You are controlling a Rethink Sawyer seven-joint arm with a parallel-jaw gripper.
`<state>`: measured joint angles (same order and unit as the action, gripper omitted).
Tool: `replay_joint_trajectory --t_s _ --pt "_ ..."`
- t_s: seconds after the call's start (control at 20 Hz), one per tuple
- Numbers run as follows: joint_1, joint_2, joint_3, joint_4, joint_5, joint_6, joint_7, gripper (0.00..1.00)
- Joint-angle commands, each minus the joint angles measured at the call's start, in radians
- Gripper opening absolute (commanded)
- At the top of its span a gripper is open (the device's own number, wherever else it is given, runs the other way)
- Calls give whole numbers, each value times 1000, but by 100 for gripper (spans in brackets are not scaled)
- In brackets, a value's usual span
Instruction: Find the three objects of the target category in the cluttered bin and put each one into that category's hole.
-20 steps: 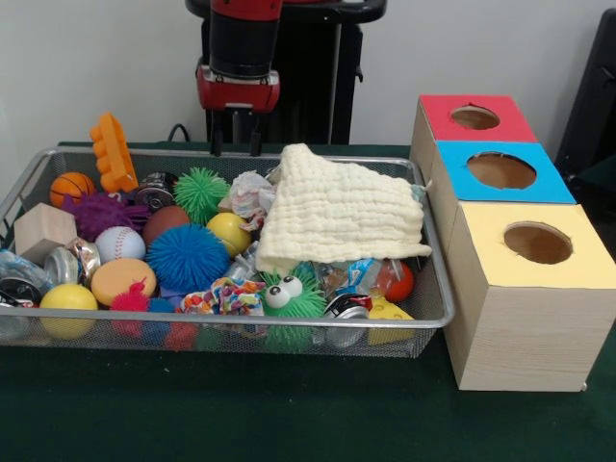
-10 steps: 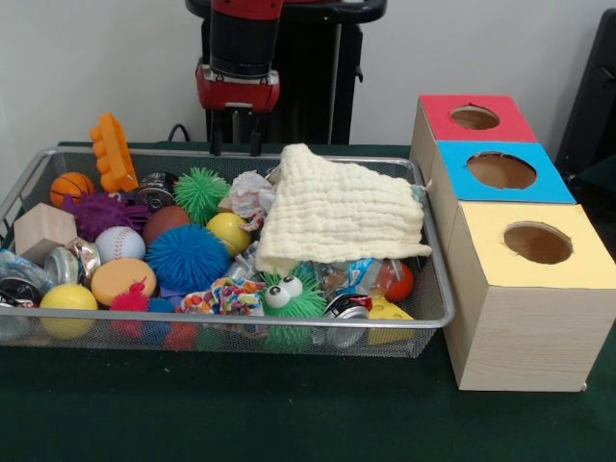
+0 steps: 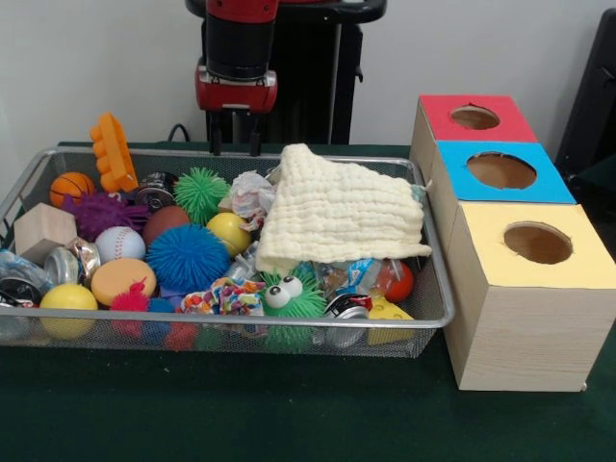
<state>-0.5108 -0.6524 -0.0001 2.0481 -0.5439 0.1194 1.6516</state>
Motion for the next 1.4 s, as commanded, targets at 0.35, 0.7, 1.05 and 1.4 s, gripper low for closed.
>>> replay_joint_trajectory --t_s 0.35,0.7,1.05,1.4 --pt "-72 18 141 -106 92 126 67 100" --pt "-98 -155 176 6 167 286 40 100" --pt "-96 -294 181 83 209 397 3 100" --pt "-89 -303 176 79 212 408 11 100"
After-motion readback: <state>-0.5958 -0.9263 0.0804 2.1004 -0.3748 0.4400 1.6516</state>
